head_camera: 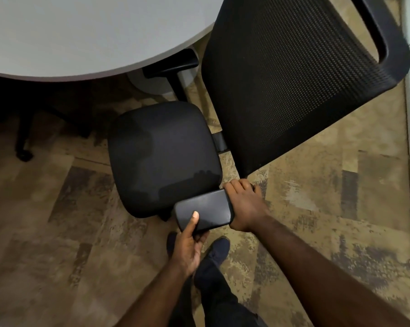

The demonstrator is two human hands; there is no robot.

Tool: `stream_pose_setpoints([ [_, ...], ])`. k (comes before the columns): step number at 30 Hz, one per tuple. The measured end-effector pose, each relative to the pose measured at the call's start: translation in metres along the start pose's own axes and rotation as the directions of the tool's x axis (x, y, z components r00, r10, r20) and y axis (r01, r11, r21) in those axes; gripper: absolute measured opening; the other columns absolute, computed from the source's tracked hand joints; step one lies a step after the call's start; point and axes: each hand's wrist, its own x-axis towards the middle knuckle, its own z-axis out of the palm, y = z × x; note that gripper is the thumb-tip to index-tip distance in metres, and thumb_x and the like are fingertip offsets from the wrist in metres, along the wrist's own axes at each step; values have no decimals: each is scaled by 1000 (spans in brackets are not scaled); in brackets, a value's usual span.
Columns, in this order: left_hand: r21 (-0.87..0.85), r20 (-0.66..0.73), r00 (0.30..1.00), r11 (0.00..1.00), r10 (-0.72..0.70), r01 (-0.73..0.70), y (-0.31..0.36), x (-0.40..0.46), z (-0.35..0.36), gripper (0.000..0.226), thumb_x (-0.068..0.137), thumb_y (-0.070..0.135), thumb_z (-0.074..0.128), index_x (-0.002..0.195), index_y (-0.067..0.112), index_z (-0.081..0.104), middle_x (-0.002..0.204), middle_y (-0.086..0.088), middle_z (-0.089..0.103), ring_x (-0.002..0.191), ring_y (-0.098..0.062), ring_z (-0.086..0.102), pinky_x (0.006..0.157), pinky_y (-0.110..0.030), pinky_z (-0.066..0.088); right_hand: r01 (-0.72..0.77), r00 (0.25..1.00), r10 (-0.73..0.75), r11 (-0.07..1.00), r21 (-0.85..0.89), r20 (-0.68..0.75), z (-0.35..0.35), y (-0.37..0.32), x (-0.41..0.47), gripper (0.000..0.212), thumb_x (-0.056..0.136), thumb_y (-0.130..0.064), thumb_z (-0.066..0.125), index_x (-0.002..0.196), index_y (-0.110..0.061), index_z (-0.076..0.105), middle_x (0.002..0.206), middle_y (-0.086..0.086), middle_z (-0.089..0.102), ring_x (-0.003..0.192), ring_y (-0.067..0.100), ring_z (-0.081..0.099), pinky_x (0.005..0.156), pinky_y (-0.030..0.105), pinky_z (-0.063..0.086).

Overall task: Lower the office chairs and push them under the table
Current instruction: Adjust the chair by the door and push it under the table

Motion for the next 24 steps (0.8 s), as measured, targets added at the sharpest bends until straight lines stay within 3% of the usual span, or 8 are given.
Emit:
stream_pose_setpoints([
  [3, 13, 26, 998, 999, 52, -52, 2, 3, -2, 33, 84, 17, 66, 116, 12, 62, 109, -7, 73, 101, -21, 69, 72, -32, 59, -19, 1000, 20, 999, 32, -6, 2, -2, 0, 91, 50, -32, 77, 127, -24, 29, 128, -1, 40, 120, 24, 30, 100, 54, 29],
  [8, 68, 75, 992, 992, 97, -103, 5, 11, -6, 38, 80, 16, 67, 118, 10, 62, 115, -10, 70, 108, -25, 66, 91, -40, 54, -17, 999, 18, 1000, 14, -37, 9, -3, 2, 92, 47, -29, 77, 125, -23, 29, 126, 1, 39, 119, 26, 30, 102, 56, 26],
  [11, 55, 90, 988, 990, 125, -130, 3, 16, -9, 42, 78, 17, 68, 119, 9, 62, 117, -10, 69, 109, -26, 65, 95, -44, 52, -15, 997, 15, 1000, 2, -70, 14, -1, 3, 94, 44, -29, 78, 124, -22, 30, 124, 1, 41, 119, 26, 31, 102, 56, 26],
  [15, 20, 76, 992, 994, 102, -104, -3, 24, -9, 45, 76, 18, 71, 119, 9, 61, 116, -11, 70, 107, -25, 66, 88, -41, 55, -24, 997, 24, 1000, 2, -77, 21, 2, 5, 93, 43, -27, 78, 123, -22, 31, 124, 1, 42, 119, 27, 32, 102, 57, 25],
  [18, 4, 20, 998, 998, 62, -62, -5, 34, -9, 49, 74, 18, 71, 120, 6, 59, 114, -12, 70, 102, -23, 68, 76, -32, 57, -35, 999, 36, 999, 18, -37, 27, 1, 12, 91, 46, -27, 79, 122, -22, 30, 125, 2, 41, 121, 27, 31, 105, 56, 21],
  [24, 7, 2, 1000, 1000, -3, 3, -8, 61, -22, 34, 77, 15, 68, 109, 6, 62, 98, -8, 75, 91, -18, 71, 70, -28, 58, -50, 999, 50, 998, 23, -17, 53, -2, 23, 93, 47, -26, 82, 124, -19, 29, 128, 5, 41, 124, 29, 29, 110, 57, 17],
])
